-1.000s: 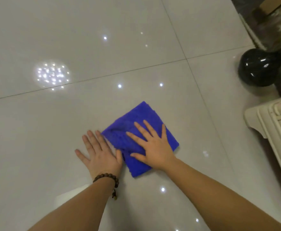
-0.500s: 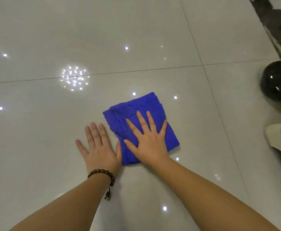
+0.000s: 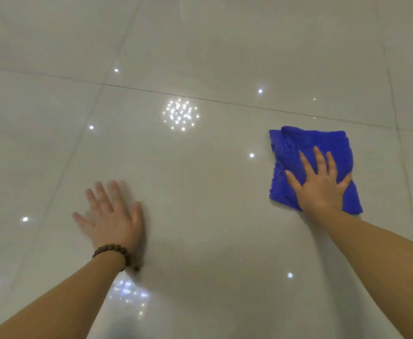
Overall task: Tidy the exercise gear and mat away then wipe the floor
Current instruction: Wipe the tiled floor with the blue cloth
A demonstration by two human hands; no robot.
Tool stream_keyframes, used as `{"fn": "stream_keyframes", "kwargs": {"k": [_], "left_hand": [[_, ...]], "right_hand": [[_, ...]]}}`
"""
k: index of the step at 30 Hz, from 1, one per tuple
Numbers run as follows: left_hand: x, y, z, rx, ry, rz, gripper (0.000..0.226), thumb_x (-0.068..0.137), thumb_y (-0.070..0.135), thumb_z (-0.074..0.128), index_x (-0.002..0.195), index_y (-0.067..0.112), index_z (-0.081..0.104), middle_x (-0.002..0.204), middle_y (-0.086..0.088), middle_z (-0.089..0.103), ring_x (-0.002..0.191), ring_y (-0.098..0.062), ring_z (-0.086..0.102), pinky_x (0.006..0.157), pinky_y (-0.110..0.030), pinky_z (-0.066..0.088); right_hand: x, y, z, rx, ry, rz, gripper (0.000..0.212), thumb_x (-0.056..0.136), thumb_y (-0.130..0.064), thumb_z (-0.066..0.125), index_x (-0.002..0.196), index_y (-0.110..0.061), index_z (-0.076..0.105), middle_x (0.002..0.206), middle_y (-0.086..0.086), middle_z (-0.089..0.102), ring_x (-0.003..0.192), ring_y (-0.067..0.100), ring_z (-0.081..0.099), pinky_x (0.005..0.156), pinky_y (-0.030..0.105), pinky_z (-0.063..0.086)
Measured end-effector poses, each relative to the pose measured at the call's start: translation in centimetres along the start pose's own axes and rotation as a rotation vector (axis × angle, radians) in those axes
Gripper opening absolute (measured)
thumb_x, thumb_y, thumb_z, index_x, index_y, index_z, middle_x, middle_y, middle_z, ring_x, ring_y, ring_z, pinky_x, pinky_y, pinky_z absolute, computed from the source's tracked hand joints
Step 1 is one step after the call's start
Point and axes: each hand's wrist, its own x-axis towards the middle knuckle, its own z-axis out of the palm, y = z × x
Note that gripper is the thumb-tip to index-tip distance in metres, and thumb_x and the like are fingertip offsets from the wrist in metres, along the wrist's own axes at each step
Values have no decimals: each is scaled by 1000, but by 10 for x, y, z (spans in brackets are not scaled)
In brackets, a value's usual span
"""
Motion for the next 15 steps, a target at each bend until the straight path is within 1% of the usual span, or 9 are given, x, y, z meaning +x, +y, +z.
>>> {"fn": "stream_keyframes", "kwargs": {"k": [2,6,7,8,10,12,13,14,15], "left_hand": [[9,-53,-5,64,-85,-218,81,88,66,1,153,19,-9,160,-10,-14,147,-28,-12,112,-65,3],[15,-65,5,4,-96,-209,89,81,74,-5,152,20,-12,160,-12,-12,147,-32,-12,110,-69,2],[16,-64,7,9,-99,-204,88,82,73,-3,152,21,-13,160,-12,-13,146,-32,-13,110,-69,1],[16,-65,9,12,-103,-202,86,84,73,-1,151,21,-14,160,-12,-14,146,-32,-14,109,-69,1],[19,-69,11,7,-92,-205,83,87,70,4,151,21,-16,159,-11,-17,146,-32,-16,110,-69,1],[20,-70,13,-18,-82,-201,78,91,59,15,151,20,-15,159,-12,-17,145,-32,-18,109,-70,1],[20,-70,13,-37,-76,-192,78,90,56,17,151,20,-15,159,-12,-17,145,-32,-18,109,-69,-1],[19,-71,14,-56,-70,-180,79,89,58,14,151,20,-17,159,-13,-17,145,-32,-20,110,-69,-3],[19,-73,14,-74,-70,-172,80,87,64,7,150,21,-19,158,-12,-19,144,-32,-22,109,-68,-6]], "right_hand": [[2,-1,-2,-3,3,-6,71,85,-72,13,149,-41,8,159,-9,-2,146,17,-8,111,64,1],[11,-54,-12,159,2,205,71,88,-71,16,150,-37,13,160,-3,0,146,23,-6,106,71,3],[2,-89,-9,139,11,158,70,88,-70,18,150,-38,13,160,-2,0,146,24,-6,106,72,2],[-15,-128,-4,101,39,6,68,88,-70,20,149,-40,14,160,-1,2,146,25,-4,106,72,0],[-66,-204,11,67,82,-527,67,86,-69,25,147,-41,20,159,0,13,147,27,4,106,71,-2],[-99,-243,21,-33,67,-1040,65,85,-70,29,145,-44,24,157,-1,22,146,27,12,107,71,2],[-90,-247,20,-68,57,-1188,65,85,-71,31,145,-46,23,157,-3,22,146,26,13,108,70,4],[-68,-245,16,-69,71,-1221,65,85,-71,31,145,-47,21,157,-5,22,146,24,13,108,69,6],[-42,-242,10,-57,83,-1147,65,85,-72,30,144,-48,21,157,-7,22,146,22,13,108,68,9]]}}
